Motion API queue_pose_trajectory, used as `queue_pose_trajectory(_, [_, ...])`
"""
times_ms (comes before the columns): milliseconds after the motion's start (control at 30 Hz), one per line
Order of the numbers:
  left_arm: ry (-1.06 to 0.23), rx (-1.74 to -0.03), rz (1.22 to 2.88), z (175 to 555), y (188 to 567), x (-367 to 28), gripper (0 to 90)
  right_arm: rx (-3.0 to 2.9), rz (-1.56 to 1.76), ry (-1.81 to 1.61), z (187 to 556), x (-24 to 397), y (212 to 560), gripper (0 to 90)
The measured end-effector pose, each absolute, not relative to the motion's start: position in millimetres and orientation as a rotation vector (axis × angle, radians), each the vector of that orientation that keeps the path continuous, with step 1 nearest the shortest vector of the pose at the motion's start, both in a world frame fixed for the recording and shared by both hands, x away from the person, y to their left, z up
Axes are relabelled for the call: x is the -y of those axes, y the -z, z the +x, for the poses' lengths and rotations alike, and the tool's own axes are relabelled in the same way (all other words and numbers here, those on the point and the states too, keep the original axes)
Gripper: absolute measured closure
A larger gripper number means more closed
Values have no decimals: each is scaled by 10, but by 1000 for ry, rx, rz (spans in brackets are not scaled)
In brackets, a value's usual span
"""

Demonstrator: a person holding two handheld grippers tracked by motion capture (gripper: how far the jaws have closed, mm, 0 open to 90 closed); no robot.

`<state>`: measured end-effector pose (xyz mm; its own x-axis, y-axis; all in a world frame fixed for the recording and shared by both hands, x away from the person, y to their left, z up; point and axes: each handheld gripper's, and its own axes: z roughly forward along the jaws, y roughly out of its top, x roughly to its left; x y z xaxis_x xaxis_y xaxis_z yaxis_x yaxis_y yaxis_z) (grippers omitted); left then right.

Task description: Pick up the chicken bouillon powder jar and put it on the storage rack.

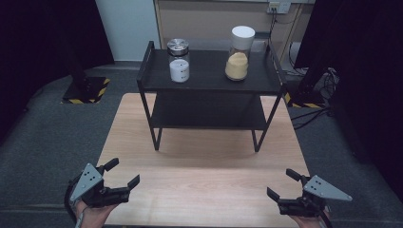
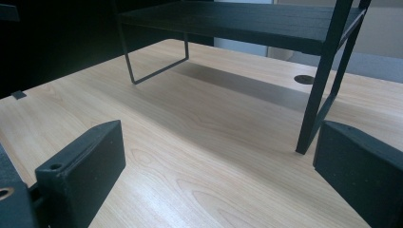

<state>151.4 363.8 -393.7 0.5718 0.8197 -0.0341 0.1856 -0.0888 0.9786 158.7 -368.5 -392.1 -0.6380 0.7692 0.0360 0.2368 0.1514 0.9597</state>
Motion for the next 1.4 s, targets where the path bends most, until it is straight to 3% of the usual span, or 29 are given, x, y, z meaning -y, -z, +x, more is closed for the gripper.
queue_pose_trajectory(1400, [-636,-838,1614,1549,3952,-3614,49,-1981,955,-1495,1618,3679,3933,41])
